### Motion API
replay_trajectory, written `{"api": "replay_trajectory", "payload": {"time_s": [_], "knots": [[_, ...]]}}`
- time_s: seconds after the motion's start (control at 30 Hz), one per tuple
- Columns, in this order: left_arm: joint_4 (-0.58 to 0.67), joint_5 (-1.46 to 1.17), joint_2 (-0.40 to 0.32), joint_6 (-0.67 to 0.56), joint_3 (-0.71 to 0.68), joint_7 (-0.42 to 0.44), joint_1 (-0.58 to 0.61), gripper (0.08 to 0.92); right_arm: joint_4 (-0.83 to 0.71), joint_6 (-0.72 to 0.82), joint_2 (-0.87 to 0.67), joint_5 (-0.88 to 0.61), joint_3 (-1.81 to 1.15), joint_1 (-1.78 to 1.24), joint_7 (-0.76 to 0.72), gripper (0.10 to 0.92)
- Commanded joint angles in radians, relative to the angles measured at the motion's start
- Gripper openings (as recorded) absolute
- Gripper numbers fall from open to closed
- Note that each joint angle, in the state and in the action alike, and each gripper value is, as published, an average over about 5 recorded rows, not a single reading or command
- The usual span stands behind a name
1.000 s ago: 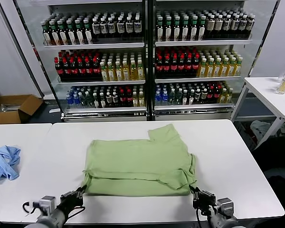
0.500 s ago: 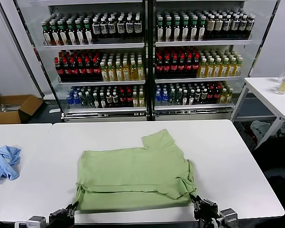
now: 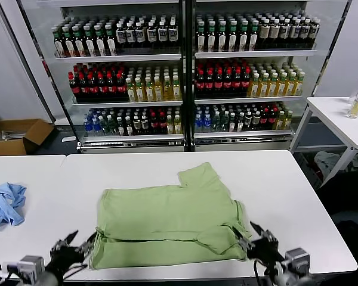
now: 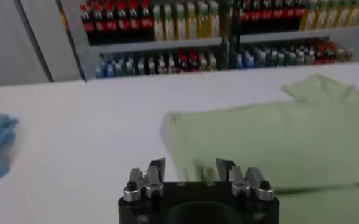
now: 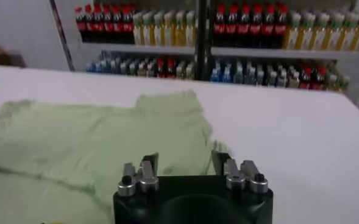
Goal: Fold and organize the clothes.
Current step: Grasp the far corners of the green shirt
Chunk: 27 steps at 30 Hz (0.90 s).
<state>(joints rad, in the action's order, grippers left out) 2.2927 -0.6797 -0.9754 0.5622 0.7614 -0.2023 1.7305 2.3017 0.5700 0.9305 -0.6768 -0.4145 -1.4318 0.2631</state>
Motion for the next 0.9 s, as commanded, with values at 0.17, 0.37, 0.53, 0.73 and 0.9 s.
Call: {"api": "replay_trajectory", "payload": {"time_s": [0.17,0.37,0.53,0.73,0.9], "knots": [[-0.436,-0.118,0.124,-0.039,-0.222,0.057,-0.559,0.817,-0.48,0.009,0.089,-0.088,0.328,0.668,0.041,0.82],[-0.609,-0.117,0.143,-0.081,-0.329,0.099,-0.682,0.822,-0.727,0.009,0.208,-0.078,0.424,0.844,0.032,0.823],[-0.716,-0.112,0.139,-0.054,-0.407,0.127,-0.768,0.823,-0.912,0.007,0.293,-0.026,0.46,0.933,0.01,0.823],[-0.799,-0.105,0.126,-0.055,-0.455,0.172,-0.809,0.823,-1.094,-0.011,0.373,0.036,0.446,0.974,0.002,0.823],[-0.834,-0.095,0.114,-0.05,-0.48,0.205,-0.829,0.823,-1.201,-0.023,0.417,0.073,0.431,0.991,-0.028,0.823]]}}
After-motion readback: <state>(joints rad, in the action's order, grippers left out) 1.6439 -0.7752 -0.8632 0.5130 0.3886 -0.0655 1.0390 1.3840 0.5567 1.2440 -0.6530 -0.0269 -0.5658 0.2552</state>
